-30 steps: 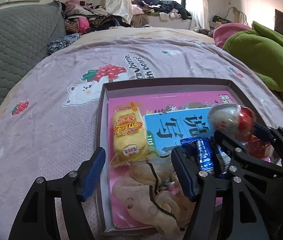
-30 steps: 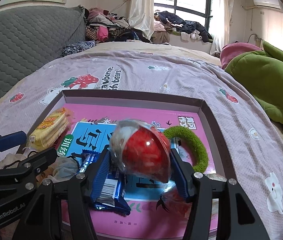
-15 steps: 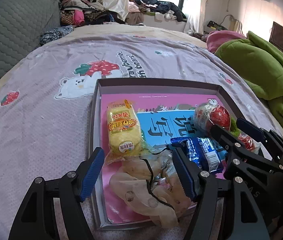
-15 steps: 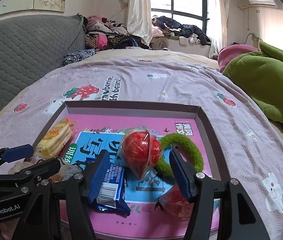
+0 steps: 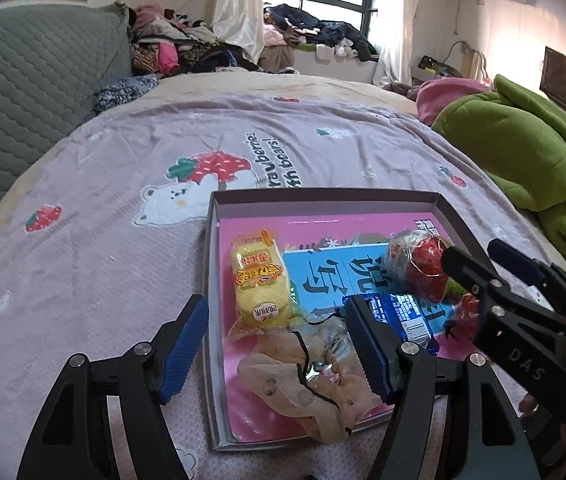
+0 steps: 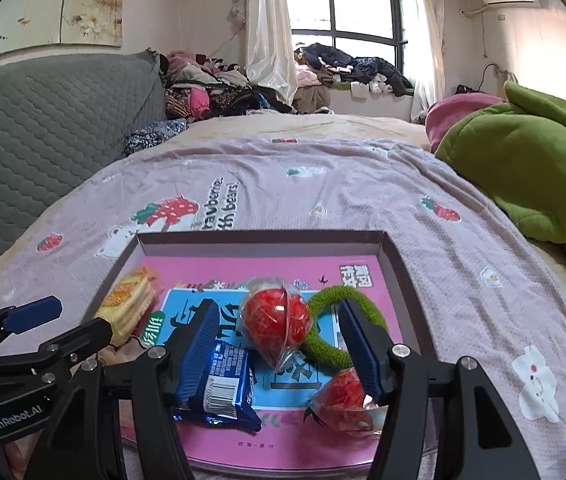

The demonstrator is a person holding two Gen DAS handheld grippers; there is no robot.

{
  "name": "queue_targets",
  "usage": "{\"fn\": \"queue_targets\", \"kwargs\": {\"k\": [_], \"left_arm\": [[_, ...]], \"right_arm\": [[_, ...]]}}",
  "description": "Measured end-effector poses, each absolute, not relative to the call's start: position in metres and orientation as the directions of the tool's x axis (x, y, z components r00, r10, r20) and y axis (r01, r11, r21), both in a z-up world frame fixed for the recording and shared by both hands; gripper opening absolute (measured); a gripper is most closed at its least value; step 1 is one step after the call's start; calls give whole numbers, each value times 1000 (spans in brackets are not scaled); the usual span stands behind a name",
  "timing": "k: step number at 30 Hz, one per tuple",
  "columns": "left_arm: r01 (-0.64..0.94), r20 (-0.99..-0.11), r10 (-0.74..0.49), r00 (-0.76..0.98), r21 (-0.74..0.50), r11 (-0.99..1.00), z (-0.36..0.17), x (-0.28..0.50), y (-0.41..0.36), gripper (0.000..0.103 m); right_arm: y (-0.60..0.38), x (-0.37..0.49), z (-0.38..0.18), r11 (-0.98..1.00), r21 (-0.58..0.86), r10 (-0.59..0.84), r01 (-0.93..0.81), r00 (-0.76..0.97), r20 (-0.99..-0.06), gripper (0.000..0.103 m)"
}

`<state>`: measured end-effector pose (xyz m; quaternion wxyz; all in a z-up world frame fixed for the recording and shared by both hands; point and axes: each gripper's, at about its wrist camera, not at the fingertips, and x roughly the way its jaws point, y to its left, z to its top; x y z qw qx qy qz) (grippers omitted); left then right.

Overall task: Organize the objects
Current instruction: 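Open both grippers to release the cake packet and egg toy into the tray, then withdraw both tools up and away from the tray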

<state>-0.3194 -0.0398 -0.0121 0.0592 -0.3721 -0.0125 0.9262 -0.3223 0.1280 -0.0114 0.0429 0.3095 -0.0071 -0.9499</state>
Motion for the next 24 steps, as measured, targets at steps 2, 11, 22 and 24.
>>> {"fn": "queue_targets", "kwargs": {"k": [2, 11, 22, 24], "left_arm": [[-90, -680, 105, -726, -57, -994, -8, -316, -39, 72], [-58, -668, 74, -740, -45, -997, 3, -295, -34, 73], [-67, -659, 63, -749, -20, -998, 20, -249, -16, 73], [-60, -660, 72, -748, -41, -997, 25, -239, -17, 73]], "right_arm": [[129, -321, -8, -996, 44, -88, 76, -807, -584, 62], [130, -303, 24, -995, 36, -98, 94, -812, -576, 63], [139, -260, 68, -993, 6, -103, 119, -833, -544, 63], [141, -253, 74, -993, 0, -99, 118, -833, -544, 63]]}}
